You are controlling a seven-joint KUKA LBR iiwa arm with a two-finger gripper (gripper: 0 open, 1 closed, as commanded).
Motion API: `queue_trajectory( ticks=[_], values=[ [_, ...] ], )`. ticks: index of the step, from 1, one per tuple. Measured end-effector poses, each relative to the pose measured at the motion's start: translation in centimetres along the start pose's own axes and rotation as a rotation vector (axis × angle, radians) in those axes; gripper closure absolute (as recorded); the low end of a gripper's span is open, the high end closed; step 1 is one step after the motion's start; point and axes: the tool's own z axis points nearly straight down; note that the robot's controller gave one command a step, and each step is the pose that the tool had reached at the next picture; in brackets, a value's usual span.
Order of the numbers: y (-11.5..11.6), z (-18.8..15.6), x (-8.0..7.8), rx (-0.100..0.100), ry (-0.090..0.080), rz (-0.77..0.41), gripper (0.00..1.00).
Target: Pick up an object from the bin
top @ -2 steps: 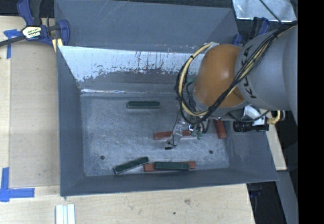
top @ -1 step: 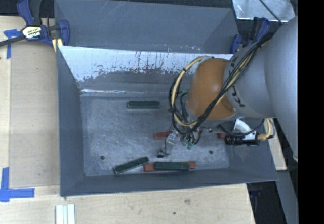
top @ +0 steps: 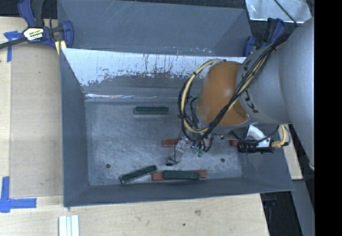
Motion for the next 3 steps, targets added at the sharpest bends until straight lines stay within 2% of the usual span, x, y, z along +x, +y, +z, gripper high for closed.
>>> queue_trajectory(
  ticks=[1, 2, 3],
  values=[
    [0.0, -0.1, -0.1, -0.002, -0.003, 0.001, 1.0],
    [0.1, -7.0, -0.3, -0.004, -0.008, -0.001, 1.0],
    [0.1, -9.0, -0.5, -0.003, -0.006, -0.003, 1.0]
  ],
)
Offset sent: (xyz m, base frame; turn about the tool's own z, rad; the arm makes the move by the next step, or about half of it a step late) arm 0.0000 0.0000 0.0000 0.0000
